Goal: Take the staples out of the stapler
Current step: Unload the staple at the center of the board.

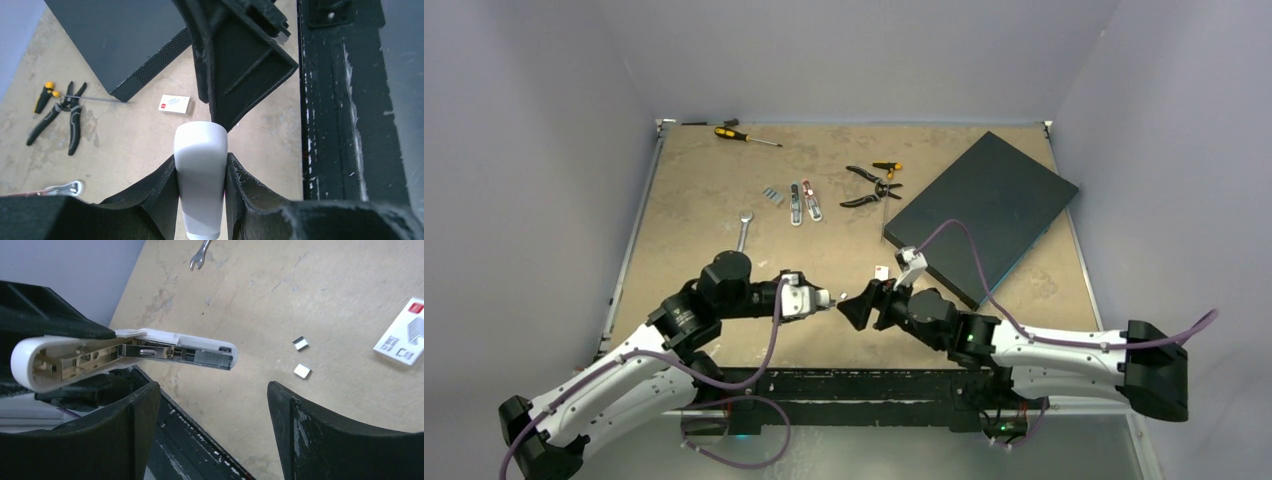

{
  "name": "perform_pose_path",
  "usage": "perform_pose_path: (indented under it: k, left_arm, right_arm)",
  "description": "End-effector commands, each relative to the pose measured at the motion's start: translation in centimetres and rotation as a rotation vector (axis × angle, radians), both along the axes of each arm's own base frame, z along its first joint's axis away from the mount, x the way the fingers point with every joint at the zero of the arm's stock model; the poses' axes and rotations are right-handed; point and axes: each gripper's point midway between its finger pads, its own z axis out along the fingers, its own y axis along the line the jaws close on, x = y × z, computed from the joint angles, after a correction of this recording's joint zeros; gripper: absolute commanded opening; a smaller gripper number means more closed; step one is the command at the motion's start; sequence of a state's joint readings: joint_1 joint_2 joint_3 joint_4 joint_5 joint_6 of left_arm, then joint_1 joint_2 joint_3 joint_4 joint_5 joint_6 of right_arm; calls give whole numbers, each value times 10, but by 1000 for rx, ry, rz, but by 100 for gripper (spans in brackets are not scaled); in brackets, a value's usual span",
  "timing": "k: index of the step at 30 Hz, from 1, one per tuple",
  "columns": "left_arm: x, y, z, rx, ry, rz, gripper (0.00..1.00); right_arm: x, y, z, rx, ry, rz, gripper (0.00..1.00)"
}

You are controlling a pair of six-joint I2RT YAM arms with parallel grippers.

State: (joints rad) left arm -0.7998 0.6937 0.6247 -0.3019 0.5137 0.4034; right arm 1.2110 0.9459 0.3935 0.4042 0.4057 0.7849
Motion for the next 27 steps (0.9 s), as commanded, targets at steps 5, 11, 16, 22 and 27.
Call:
perform_pose_path:
  k: [5, 11, 16, 22, 27]
  left_arm:
    - [-2, -1, 0, 54, -235, -148, 0]
    - [-2, -3, -4, 72, -280, -193, 0]
    - [-3, -5, -3, 67, -312, -223, 0]
    - [-3, -7, -4, 65, -306, -226, 0]
    - [-4, -8, 0, 51, -311, -230, 0]
  right_arm:
    - [0, 21, -1, 81, 206, 42, 81]
    - [17, 25, -10, 59, 213, 42, 77]
    - [20, 37, -10, 71, 196, 81, 79]
    - [22, 49, -9, 86, 190, 111, 79]
    - [27, 51, -13, 80, 192, 92, 78]
